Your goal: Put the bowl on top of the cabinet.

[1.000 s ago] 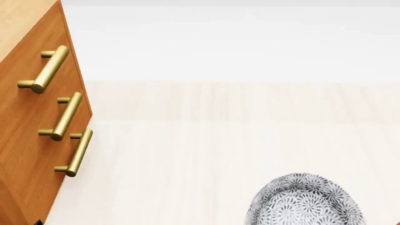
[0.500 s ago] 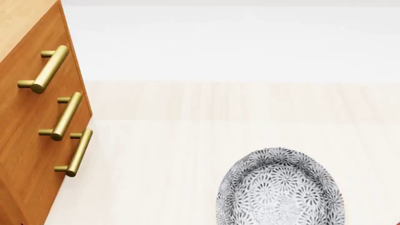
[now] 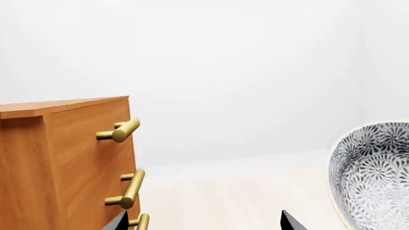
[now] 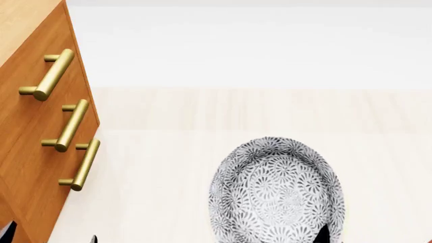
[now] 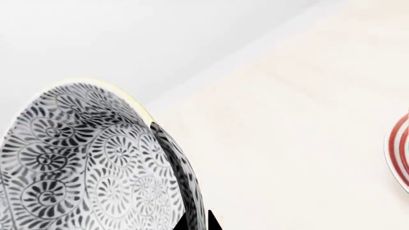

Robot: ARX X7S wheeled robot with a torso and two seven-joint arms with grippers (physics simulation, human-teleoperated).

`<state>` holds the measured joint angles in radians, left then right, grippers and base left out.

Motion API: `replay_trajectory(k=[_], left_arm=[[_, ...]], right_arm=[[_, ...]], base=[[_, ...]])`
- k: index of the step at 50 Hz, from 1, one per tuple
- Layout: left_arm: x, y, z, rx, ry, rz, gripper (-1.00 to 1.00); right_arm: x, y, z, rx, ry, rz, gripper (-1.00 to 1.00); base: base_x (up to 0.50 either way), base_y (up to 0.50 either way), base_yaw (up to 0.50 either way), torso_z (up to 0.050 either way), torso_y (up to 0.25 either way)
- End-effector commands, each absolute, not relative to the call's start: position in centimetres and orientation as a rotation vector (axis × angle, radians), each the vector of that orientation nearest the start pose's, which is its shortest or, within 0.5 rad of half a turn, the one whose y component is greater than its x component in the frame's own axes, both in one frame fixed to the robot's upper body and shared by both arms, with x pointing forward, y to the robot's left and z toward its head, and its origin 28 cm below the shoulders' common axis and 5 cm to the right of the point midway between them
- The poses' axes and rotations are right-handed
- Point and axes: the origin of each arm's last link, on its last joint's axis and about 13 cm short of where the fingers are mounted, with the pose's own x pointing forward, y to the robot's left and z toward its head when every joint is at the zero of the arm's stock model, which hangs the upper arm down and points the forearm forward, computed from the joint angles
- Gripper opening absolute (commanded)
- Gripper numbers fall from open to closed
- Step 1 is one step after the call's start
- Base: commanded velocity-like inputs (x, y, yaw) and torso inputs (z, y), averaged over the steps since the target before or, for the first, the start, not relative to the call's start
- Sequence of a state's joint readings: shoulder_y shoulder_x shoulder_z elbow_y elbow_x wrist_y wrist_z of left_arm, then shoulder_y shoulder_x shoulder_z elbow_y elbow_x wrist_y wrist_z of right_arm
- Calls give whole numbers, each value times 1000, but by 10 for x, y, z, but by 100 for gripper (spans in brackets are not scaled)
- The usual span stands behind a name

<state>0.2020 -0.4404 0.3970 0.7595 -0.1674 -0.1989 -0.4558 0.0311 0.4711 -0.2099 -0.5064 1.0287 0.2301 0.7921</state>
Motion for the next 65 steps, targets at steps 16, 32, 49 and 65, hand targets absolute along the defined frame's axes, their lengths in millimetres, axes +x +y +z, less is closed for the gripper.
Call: replay_trajectory(k=[16,32,49,65], left_arm=[[141,181,149,180,-280,-110,100],[142,179,158,214,-285,-121,100],[141,178,165,234,-282,-134,100],[148,175,171,307,-308,-208,100]], right_arm=[[201,-94,123,356,63,-157,-100],[208,-84,129,241,-16,-181,-100],[222,-69,140,63,-169,-90,-100],[223,-62,138,9,-208,-34,-100]], base=[[0,0,0,0,1],[0,0,0,0,0],[0,0,0,0,1],[0,0,0,0,1]])
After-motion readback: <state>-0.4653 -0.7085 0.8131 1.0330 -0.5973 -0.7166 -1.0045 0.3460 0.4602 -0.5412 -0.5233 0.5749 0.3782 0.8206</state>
